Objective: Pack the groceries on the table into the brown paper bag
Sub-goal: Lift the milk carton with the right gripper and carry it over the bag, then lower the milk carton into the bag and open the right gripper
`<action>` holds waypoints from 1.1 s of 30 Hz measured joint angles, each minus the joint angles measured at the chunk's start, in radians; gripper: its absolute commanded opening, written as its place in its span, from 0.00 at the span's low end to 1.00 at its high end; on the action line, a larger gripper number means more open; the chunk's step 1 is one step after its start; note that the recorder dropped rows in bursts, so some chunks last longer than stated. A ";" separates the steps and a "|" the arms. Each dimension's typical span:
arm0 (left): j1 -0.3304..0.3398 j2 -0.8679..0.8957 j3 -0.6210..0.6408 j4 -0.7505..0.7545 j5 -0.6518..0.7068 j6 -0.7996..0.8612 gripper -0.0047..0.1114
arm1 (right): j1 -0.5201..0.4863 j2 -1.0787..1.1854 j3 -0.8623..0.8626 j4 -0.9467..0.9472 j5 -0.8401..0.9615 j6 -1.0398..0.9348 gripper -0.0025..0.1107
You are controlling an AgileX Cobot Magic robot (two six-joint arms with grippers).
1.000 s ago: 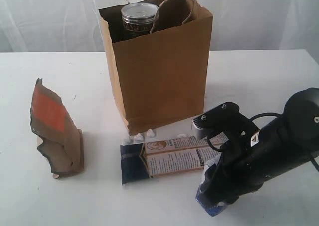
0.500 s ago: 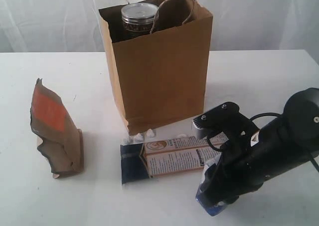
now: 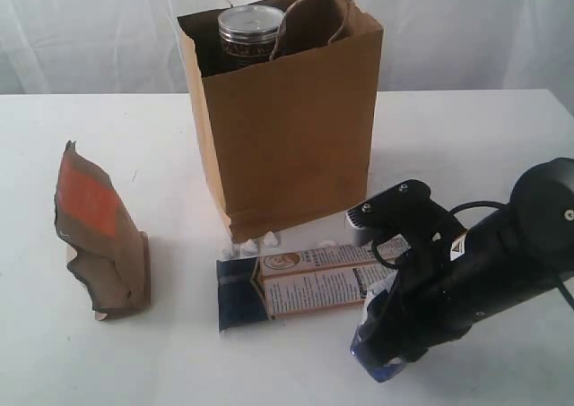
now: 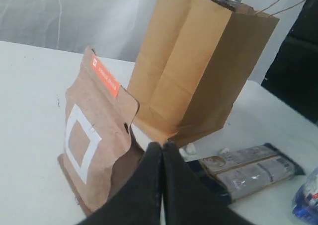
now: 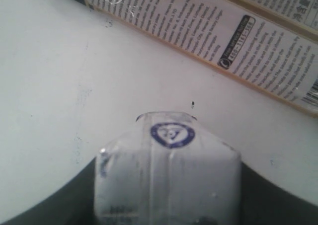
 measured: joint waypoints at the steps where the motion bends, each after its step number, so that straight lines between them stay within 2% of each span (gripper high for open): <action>1: 0.000 0.000 0.000 0.020 0.009 0.057 0.04 | 0.000 0.000 0.000 0.000 0.000 0.000 0.13; 4: 0.000 0.000 0.000 0.105 0.022 0.265 0.04 | 0.000 0.000 0.000 0.000 -0.002 0.000 0.13; 7: 0.000 0.000 0.000 0.138 0.005 0.342 0.04 | 0.000 0.000 0.000 0.000 -0.004 0.002 0.13; 14: 0.000 0.000 0.000 0.139 -0.020 0.370 0.04 | 0.000 -0.062 -0.070 -0.048 0.037 0.014 0.13; 25: 0.000 0.000 0.000 0.139 -0.020 0.373 0.04 | 0.000 -0.292 -0.396 -0.304 0.133 0.165 0.13; 29: 0.000 0.000 0.000 0.139 -0.020 0.373 0.04 | 0.000 -0.321 -0.463 -0.357 0.115 0.193 0.13; 33: 0.000 0.000 0.000 0.136 -0.020 0.373 0.04 | 0.000 -0.322 -0.477 -0.380 0.015 0.201 0.13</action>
